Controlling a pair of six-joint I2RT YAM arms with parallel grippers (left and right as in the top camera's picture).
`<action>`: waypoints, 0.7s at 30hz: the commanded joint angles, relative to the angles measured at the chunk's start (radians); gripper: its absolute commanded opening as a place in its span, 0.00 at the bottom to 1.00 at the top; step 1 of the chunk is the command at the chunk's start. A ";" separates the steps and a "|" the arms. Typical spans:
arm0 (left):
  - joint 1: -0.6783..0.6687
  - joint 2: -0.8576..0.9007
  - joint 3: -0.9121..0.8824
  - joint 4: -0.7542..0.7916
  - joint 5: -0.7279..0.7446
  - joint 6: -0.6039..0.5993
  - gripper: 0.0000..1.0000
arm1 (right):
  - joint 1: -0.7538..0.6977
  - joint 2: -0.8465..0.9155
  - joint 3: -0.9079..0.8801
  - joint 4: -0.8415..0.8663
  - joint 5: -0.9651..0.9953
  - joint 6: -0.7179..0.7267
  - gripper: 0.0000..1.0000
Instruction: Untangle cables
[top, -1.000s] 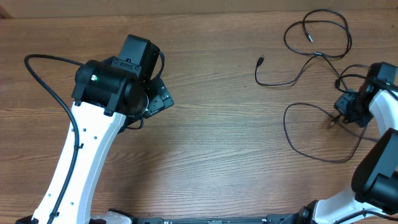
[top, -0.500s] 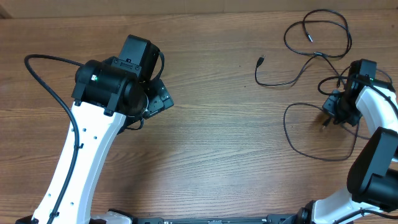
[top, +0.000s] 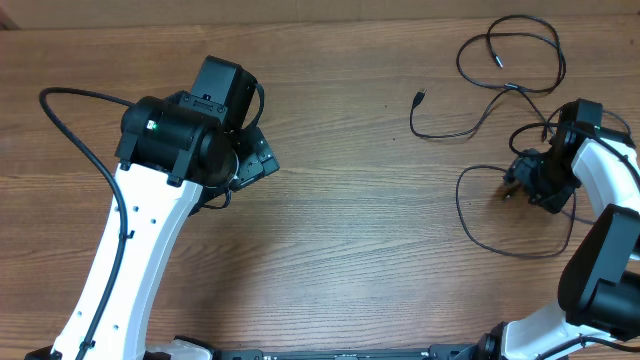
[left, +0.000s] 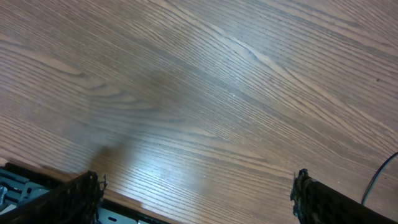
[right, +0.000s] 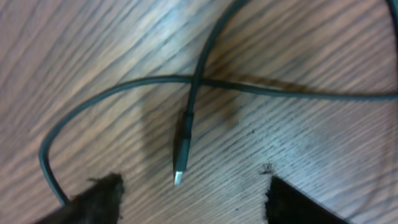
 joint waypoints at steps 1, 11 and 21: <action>0.003 -0.006 0.020 -0.003 -0.003 0.024 1.00 | -0.002 -0.001 -0.004 0.003 -0.029 0.000 1.00; 0.003 -0.006 0.020 -0.013 -0.003 0.024 0.99 | -0.064 -0.001 -0.004 0.043 -0.037 0.161 1.00; 0.003 -0.006 0.020 -0.001 -0.003 0.027 0.99 | -0.257 -0.001 -0.004 0.064 -0.084 0.184 1.00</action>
